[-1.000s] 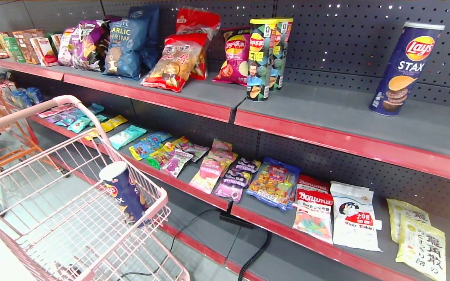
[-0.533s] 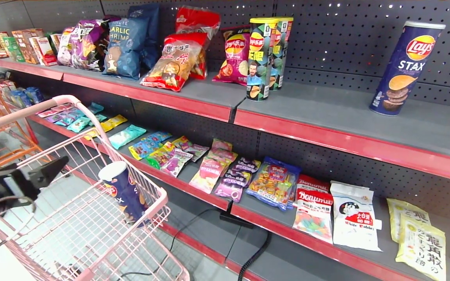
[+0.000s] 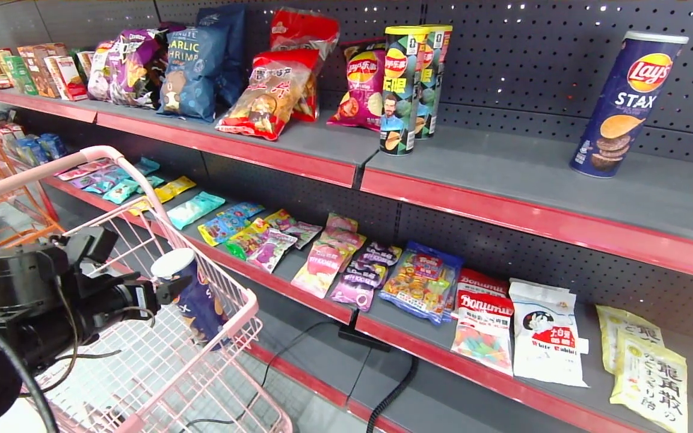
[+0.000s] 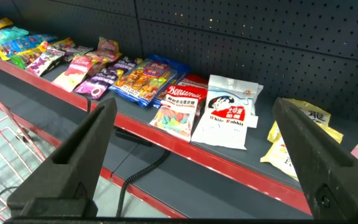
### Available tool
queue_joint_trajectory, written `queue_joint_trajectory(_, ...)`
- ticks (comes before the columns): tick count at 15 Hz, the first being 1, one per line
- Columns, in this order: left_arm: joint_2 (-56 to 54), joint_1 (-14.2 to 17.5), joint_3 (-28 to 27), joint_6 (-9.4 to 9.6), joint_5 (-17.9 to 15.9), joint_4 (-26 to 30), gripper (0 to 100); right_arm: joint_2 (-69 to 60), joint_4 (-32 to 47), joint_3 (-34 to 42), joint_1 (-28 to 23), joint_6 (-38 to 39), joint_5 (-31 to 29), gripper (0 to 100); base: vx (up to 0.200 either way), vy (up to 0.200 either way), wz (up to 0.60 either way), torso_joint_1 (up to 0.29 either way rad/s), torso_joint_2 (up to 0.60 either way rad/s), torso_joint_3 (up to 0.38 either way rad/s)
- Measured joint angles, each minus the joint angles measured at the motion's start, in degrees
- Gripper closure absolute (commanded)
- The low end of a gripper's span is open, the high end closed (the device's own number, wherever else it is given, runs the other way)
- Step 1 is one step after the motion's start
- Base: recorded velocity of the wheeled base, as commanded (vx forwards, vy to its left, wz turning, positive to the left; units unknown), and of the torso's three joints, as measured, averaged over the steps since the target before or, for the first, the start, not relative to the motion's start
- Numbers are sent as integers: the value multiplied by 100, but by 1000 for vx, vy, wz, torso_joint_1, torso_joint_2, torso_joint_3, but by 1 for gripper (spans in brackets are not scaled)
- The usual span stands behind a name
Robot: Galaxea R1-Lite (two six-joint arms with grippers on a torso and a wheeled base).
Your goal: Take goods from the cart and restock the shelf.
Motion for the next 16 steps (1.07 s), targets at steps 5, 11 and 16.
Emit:
queue_joint_trajectory(5,705,6,-35,72,-179,-74,0,0,0,0,0,9,6,0,0,0,0,0,0,0)
queue_joint_trajectory(11,1226,46,-356,364,-456,-611,0,0,0,0,0,9,6,0,0,0,0,0,0,0)
queue_joint_trajectory(16,1677,88,-791,538,-539,-844,0,0,0,0,-2,2,9,0,0,0,0,0,0,0)
